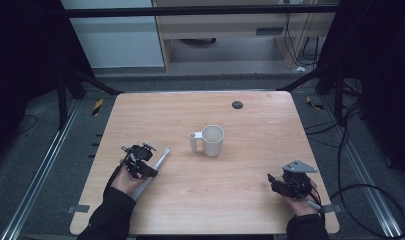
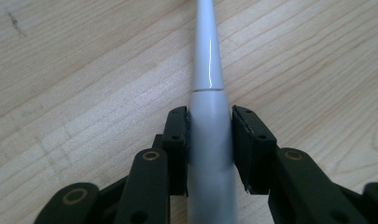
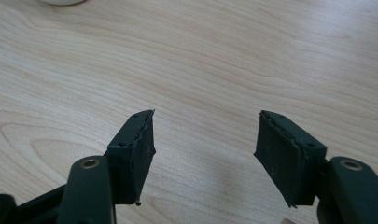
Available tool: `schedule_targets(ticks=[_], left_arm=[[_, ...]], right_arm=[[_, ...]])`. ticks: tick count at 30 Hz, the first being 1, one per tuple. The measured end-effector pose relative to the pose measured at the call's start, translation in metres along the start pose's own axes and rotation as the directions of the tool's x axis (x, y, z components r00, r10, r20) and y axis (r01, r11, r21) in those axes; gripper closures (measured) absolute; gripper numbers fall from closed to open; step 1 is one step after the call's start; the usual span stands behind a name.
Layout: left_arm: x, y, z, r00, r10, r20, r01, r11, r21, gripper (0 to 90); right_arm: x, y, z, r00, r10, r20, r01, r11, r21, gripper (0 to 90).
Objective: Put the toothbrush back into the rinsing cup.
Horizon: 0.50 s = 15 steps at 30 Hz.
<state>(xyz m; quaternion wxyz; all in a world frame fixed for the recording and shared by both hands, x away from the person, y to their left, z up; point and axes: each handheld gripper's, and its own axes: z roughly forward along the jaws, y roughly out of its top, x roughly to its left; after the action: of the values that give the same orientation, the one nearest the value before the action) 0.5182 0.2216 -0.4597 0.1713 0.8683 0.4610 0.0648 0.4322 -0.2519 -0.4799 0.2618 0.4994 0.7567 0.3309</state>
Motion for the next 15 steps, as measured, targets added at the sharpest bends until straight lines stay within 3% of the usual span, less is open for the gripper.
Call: schedule_targets(ticks=[10, 15], left_arm=[[-0.002, -0.007, -0.026, 0.9998, 0.01, 0.02, -0.008, 0.9963, -0.086, 67.0], [-0.001, -0.011, -0.041, 0.9998, 0.004, 0.018, -0.001, 0.9898, -0.142, 67.0]], right_arm=[[0.0, 0.0, -0.001, 1.0, 0.005, 0.002, -0.005, 1.0, -0.005, 37.2], [0.0, 0.0, -0.001, 1.0, 0.006, 0.002, -0.006, 1.0, -0.006, 37.3]])
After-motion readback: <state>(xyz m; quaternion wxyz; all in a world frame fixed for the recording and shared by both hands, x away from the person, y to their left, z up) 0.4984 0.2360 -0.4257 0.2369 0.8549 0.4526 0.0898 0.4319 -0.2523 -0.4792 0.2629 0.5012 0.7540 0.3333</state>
